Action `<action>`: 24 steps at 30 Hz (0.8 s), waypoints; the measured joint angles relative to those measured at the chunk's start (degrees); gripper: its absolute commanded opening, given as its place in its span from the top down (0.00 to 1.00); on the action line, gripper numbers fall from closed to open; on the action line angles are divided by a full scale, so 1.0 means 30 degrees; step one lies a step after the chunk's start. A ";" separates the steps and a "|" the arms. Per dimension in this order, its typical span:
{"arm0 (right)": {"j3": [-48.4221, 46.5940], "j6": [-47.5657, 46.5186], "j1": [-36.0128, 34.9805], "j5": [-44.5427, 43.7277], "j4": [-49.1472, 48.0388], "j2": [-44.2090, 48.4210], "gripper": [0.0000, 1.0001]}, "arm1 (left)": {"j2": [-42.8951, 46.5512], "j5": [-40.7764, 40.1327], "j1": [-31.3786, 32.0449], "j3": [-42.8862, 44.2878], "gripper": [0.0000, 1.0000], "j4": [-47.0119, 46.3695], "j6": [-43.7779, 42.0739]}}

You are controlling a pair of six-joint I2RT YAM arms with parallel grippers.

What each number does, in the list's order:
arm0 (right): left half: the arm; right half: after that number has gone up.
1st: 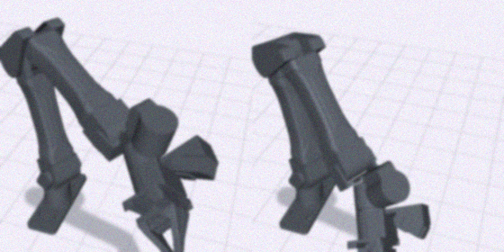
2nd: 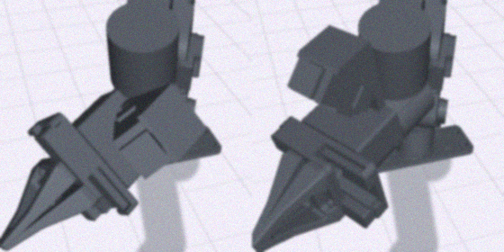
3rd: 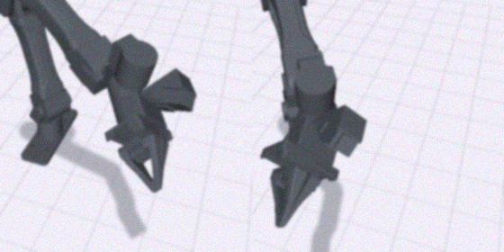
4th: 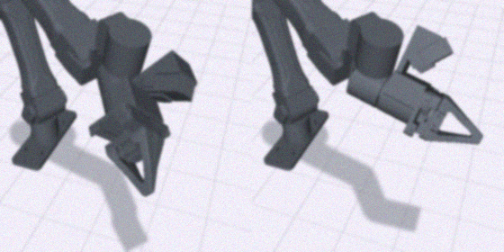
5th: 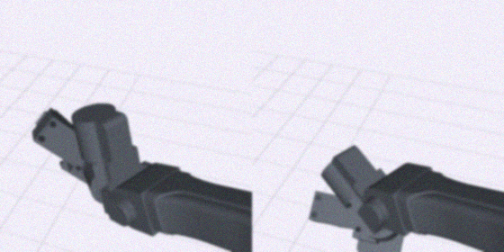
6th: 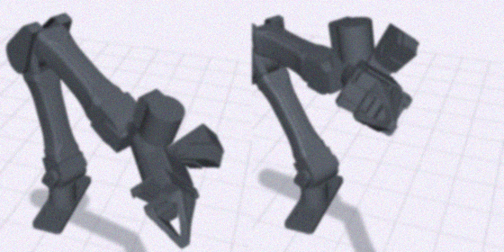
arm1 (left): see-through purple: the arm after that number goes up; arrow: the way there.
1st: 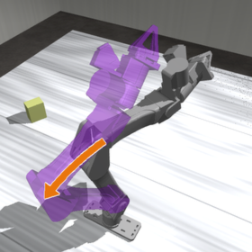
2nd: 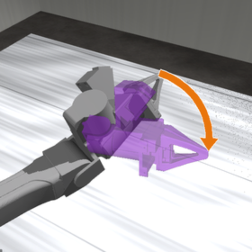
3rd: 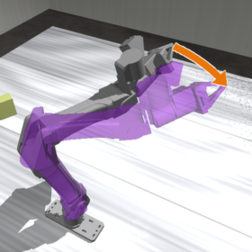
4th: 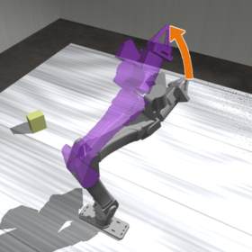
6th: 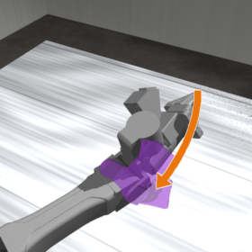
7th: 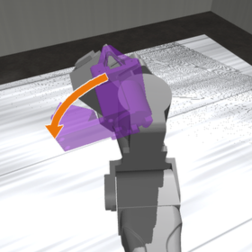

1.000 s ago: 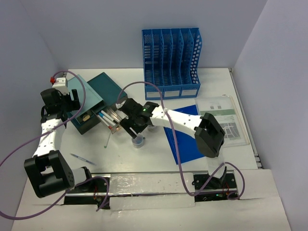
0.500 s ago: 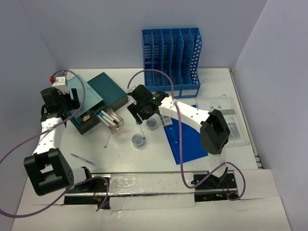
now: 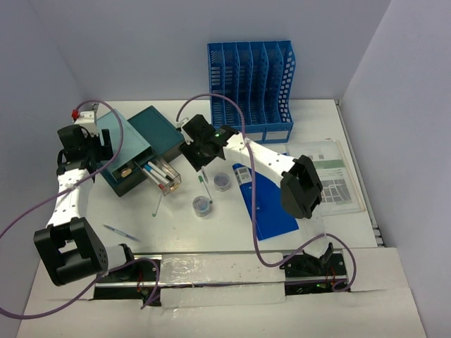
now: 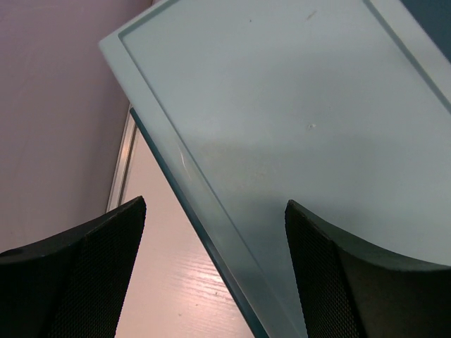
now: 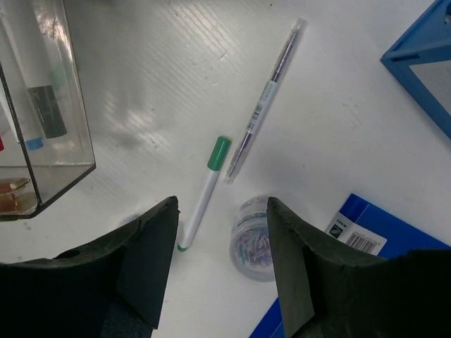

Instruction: Organize the desk

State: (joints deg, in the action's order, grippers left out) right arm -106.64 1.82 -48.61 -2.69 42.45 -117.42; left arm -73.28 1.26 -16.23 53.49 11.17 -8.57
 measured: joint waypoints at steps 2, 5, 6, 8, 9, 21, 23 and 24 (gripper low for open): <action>-0.0428 -0.0039 0.0039 0.0149 0.0239 -0.0189 0.41 | 0.0000 -0.0056 0.0000 0.0127 0.14 0.0347 -0.0012; -0.1204 -0.0077 0.0047 0.0116 0.0461 -0.0553 0.44 | 0.0000 -0.0123 0.0000 0.0387 0.14 0.0746 0.0057; -0.1284 -0.0077 0.0047 0.0052 0.0477 -0.0643 0.44 | 0.0000 -0.0118 0.0000 0.0483 0.14 0.0842 0.0105; -0.1302 -0.0078 0.0062 -0.0099 0.0499 -0.0824 0.44 | -0.0007 -0.0116 0.0000 0.0646 0.14 0.0951 0.0165; -0.1215 -0.0083 0.0079 -0.0203 0.0439 -0.0917 0.44 | -0.0007 -0.0116 0.0000 0.0673 0.14 0.0940 0.0193; 0.0010 -0.1500 0.0287 0.0133 0.0617 -0.2193 0.47 | -0.0721 -0.0109 0.0000 0.0886 0.14 0.0878 0.0541; 0.0564 -0.1609 0.0259 0.0251 0.0536 -0.2241 0.47 | -0.0798 -0.0091 0.0000 0.0899 0.14 0.0811 0.0633; 0.0825 -0.1668 0.0214 0.0251 0.0554 -0.2255 0.47 | -0.0801 -0.0078 0.0000 0.0899 0.14 0.0789 0.0644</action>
State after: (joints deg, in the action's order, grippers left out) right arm -104.16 -3.19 -47.96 -1.93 44.12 -124.19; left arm -75.68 1.02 -16.23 56.18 13.53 -6.63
